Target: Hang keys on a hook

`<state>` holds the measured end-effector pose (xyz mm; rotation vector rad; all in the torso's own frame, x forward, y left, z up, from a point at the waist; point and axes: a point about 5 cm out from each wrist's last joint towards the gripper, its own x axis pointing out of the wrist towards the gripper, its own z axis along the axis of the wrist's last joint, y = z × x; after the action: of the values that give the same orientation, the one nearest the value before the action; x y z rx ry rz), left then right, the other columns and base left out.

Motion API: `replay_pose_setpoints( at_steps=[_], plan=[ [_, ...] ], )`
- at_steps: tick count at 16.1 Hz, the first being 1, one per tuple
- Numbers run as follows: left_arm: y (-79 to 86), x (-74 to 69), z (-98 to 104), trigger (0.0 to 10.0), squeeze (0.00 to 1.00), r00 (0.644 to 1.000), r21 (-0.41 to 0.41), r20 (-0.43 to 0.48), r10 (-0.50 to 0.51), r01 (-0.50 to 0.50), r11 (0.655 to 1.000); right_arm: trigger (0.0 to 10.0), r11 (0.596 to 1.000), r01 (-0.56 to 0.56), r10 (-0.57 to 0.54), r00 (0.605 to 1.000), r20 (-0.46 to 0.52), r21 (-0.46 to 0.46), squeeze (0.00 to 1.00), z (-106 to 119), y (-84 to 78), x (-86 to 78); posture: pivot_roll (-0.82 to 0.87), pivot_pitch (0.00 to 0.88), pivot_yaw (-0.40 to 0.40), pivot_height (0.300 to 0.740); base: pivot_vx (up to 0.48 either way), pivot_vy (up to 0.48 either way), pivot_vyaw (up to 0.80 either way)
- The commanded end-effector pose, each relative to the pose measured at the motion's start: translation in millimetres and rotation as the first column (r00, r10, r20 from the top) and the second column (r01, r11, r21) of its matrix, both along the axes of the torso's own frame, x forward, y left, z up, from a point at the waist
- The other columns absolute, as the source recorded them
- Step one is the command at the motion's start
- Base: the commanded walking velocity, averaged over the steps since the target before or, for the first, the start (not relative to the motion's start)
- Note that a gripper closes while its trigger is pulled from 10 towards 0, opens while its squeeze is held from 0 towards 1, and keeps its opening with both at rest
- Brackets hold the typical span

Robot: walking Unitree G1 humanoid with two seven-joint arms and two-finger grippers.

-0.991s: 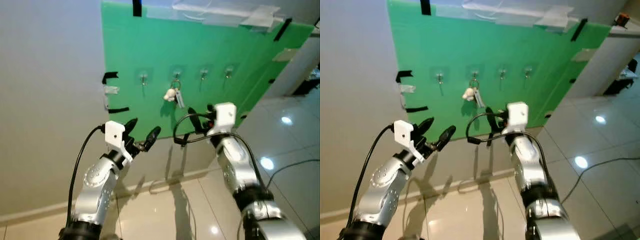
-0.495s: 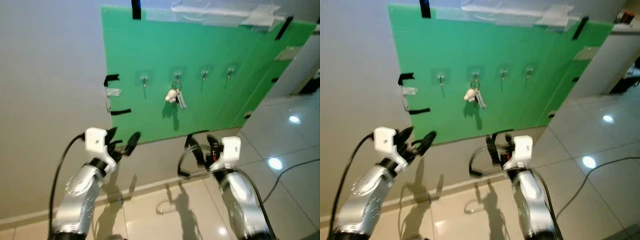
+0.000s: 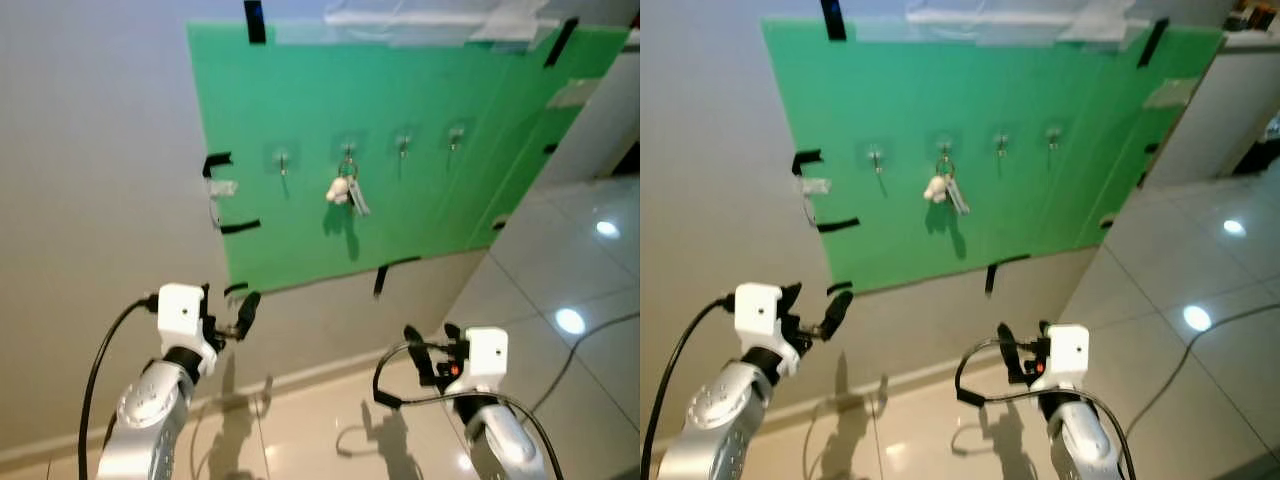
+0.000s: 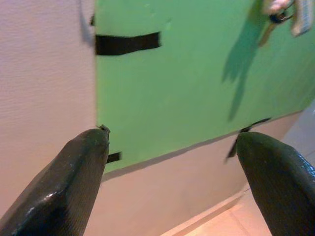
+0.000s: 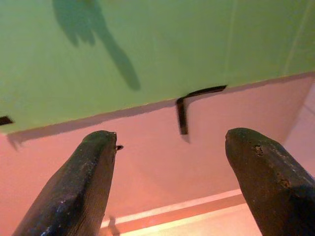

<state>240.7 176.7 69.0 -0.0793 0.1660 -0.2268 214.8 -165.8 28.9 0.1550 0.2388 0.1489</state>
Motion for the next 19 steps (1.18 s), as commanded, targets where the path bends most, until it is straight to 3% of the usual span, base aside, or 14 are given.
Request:
replay_pose_setpoints(
  at_steps=[1, 3, 6, 10, 14, 19],
  plan=[
    [-7.9, 10.6, 2.5, 10.0, 0.00, 0.999, -0.024, 0.023, -0.041, 0.042, 0.999, 10.0, 0.998, 0.011, -0.010, 1.000, 0.009, -0.054, 0.00, 4.3, -7.0, 13.6, 0.00, 0.000, -0.002, 0.740, 0.000, -0.412, 0.00],
    [-7.9, 10.6, 2.5, 10.0, 0.00, 0.999, -0.024, 0.023, -0.041, 0.042, 0.999, 10.0, 0.998, 0.011, -0.010, 1.000, 0.009, -0.054, 0.00, 4.3, -7.0, 13.6, 0.00, 0.000, -0.002, 0.740, 0.000, -0.412, 0.00],
    [-14.0, 15.4, 2.1, 10.0, 0.00, 0.999, -0.049, 0.017, -0.043, 0.044, 0.998, 10.0, 0.992, 0.016, -0.013, 1.000, 0.023, -0.124, 0.00, 9.5, -13.5, 27.3, -0.01, 0.000, -0.002, 0.740, 0.164, -0.411, 0.00],
    [-16.2, 16.8, -0.7, 10.0, 0.00, 0.999, -0.021, 0.014, -0.050, 0.050, 0.999, 10.0, 0.994, 0.049, -0.048, 0.999, 0.014, -0.103, 0.00, 13.8, -19.1, 36.8, 0.00, 0.000, -0.018, 0.740, 0.255, -0.403, -0.63],
    [-8.8, 20.8, -7.4, 10.0, 0.00, 1.000, 0.004, 0.009, 0.013, -0.013, 1.000, 10.0, 0.996, 0.038, -0.037, 0.999, 0.007, -0.084, 0.00, 10.9, -14.3, 33.4, 0.02, 0.000, -0.034, 0.740, 0.000, 0.000, -0.58],
    [-8.6, 24.5, -6.8, 10.0, 0.00, 1.000, -0.006, 0.016, -0.014, 0.014, 1.000, 10.0, 0.995, -0.001, 0.001, 1.000, 0.002, -0.097, 0.00, 7.7, -5.3, 31.9, 0.03, 0.000, -0.055, 0.740, 0.000, 0.000, -0.58]
  ],
)
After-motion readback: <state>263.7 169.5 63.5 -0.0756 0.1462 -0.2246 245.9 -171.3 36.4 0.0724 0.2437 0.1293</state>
